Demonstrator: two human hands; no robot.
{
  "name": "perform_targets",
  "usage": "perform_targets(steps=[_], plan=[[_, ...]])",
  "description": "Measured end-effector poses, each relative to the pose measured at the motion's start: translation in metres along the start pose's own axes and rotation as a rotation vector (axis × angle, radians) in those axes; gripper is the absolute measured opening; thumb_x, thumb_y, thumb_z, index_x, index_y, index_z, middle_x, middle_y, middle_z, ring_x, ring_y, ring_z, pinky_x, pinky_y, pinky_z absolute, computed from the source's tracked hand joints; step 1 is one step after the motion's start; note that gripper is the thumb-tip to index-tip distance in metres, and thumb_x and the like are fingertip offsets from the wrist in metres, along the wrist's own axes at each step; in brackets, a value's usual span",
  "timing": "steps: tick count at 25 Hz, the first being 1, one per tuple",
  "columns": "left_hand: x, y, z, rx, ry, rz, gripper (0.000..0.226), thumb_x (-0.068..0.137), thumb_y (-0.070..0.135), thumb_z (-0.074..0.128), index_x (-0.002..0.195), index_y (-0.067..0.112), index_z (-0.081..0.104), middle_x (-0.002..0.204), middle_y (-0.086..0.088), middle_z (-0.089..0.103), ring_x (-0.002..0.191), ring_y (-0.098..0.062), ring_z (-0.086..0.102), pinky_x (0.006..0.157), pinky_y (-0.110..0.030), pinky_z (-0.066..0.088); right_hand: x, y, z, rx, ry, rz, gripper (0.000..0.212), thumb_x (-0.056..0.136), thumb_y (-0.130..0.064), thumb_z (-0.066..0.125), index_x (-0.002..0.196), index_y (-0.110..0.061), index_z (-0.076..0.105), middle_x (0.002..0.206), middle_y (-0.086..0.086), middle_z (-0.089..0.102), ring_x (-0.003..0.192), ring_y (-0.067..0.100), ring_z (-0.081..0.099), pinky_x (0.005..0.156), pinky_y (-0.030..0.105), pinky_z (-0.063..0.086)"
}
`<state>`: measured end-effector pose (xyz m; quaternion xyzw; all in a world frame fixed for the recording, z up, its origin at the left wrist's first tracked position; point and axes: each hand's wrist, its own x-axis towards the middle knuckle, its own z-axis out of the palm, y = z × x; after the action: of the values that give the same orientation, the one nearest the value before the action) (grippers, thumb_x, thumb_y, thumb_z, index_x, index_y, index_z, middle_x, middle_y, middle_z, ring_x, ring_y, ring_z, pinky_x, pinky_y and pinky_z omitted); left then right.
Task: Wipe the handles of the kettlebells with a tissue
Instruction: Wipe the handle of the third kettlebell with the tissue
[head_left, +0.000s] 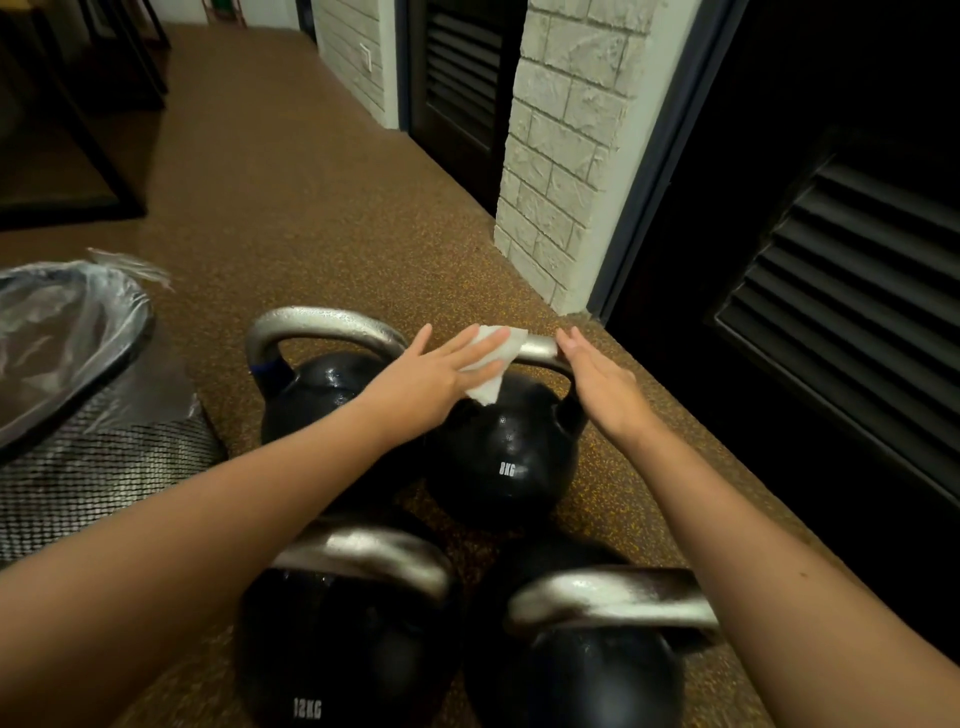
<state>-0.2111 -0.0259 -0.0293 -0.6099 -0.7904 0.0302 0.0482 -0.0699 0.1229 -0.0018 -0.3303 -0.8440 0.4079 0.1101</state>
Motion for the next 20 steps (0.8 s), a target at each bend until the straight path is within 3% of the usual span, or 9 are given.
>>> perform_targets(steps=[5, 12, 17, 20], plan=[[-0.008, -0.003, 0.007, 0.040, 0.022, -0.030, 0.065, 0.094, 0.010, 0.041, 0.149, 0.025, 0.010, 0.148, 0.008, -0.029, 0.144, -0.018, -0.011, 0.113, -0.055, -0.002, 0.003, 0.002, 0.003, -0.054, 0.002, -0.013, 0.047, 0.099, -0.050, 0.018, 0.144, -0.037, 0.026, 0.154, -0.015, 0.018, 0.144, 0.014, 0.012, 0.116, 0.039, 0.004], [0.008, 0.006, 0.004, 0.179, 0.052, 0.044, 0.069, 0.091, 0.005, 0.042, 0.149, 0.022, 0.008, 0.152, 0.002, -0.030, 0.142, -0.019, -0.020, 0.114, -0.052, -0.002, 0.004, 0.003, 0.003, -0.014, -0.003, -0.019, 0.047, 0.099, -0.050, 0.020, 0.143, -0.037, 0.029, 0.154, -0.014, 0.019, 0.144, 0.013, 0.013, 0.116, 0.039, 0.005], [-0.011, -0.027, 0.019, 0.039, 0.031, 0.055, 0.075, 0.087, -0.004, 0.044, 0.149, 0.027, 0.014, 0.147, 0.010, -0.034, 0.140, -0.013, -0.018, 0.116, -0.048, -0.001, 0.003, 0.003, 0.003, 0.007, 0.012, 0.029, 0.053, 0.096, -0.057, 0.021, 0.145, -0.037, 0.027, 0.154, -0.015, 0.021, 0.144, 0.017, 0.014, 0.115, 0.041, 0.007], [-0.016, -0.028, 0.025, -0.228, 0.083, 0.019, 0.055, 0.096, 0.010, 0.044, 0.146, 0.026, 0.026, 0.153, 0.010, -0.018, 0.144, -0.014, 0.003, 0.119, -0.042, 0.007, 0.002, 0.002, 0.002, 0.017, 0.000, 0.002, 0.053, 0.097, -0.054, 0.021, 0.146, -0.033, 0.026, 0.154, -0.014, 0.020, 0.144, 0.015, 0.014, 0.116, 0.039, 0.006]])
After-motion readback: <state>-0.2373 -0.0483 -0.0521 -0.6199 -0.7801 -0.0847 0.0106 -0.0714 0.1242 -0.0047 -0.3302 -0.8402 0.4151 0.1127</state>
